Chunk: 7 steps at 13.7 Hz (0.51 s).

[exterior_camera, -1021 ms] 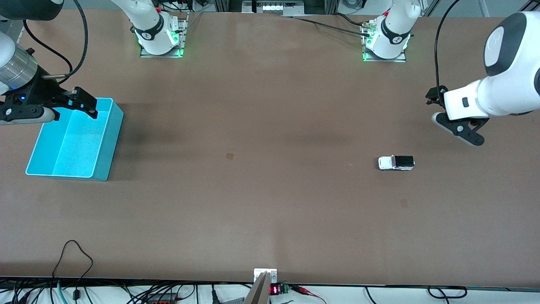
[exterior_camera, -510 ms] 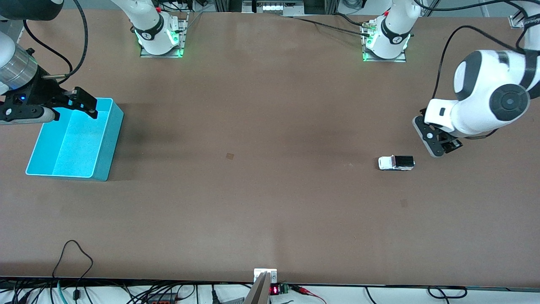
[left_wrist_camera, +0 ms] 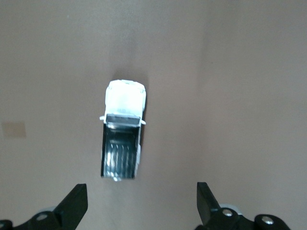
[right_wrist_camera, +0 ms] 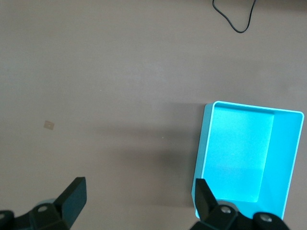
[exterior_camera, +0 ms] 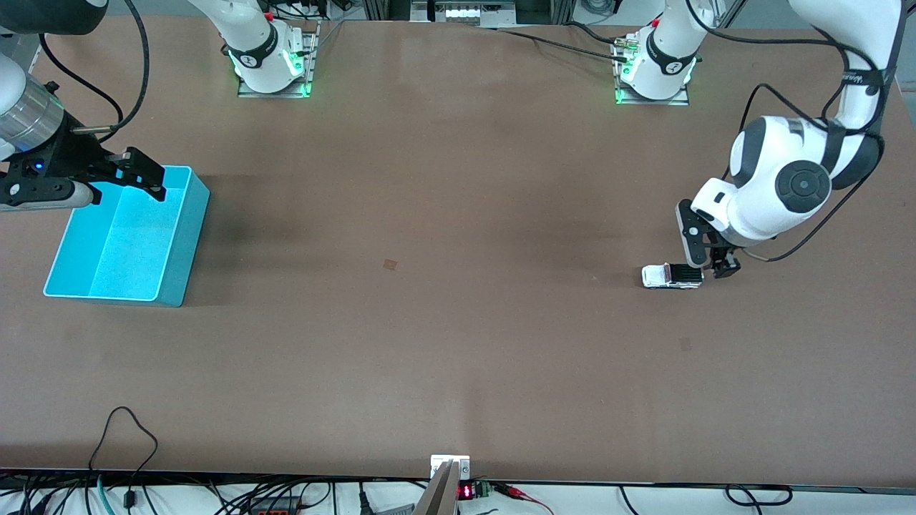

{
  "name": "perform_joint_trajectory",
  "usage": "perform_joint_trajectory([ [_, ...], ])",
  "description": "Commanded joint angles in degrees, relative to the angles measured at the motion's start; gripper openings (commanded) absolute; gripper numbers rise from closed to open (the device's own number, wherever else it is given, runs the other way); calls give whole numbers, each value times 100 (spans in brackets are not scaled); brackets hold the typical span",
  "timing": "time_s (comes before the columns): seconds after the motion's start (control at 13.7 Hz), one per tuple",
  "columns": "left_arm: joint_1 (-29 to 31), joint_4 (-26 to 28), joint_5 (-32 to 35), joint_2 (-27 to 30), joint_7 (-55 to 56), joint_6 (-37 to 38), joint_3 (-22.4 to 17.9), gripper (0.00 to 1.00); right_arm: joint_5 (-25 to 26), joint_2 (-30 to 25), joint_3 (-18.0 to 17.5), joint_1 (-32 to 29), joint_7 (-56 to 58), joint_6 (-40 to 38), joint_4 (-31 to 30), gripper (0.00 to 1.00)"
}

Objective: Wind and store white jeep toy
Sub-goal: 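Close the left gripper on the white toy jeep's body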

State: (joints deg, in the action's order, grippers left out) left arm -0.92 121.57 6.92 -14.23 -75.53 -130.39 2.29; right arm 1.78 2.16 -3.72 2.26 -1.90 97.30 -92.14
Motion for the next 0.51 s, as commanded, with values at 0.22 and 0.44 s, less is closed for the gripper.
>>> perform_joint_trajectory([
  [0.22,117,-10,99,-677,-304,-943,0,100,59,-31,-6,2,66,26,-14,100],
  [0.44,197,-1,99,-897,-331,-1198,9,100,59,-31,-6,11,66,26,-14,100],
])
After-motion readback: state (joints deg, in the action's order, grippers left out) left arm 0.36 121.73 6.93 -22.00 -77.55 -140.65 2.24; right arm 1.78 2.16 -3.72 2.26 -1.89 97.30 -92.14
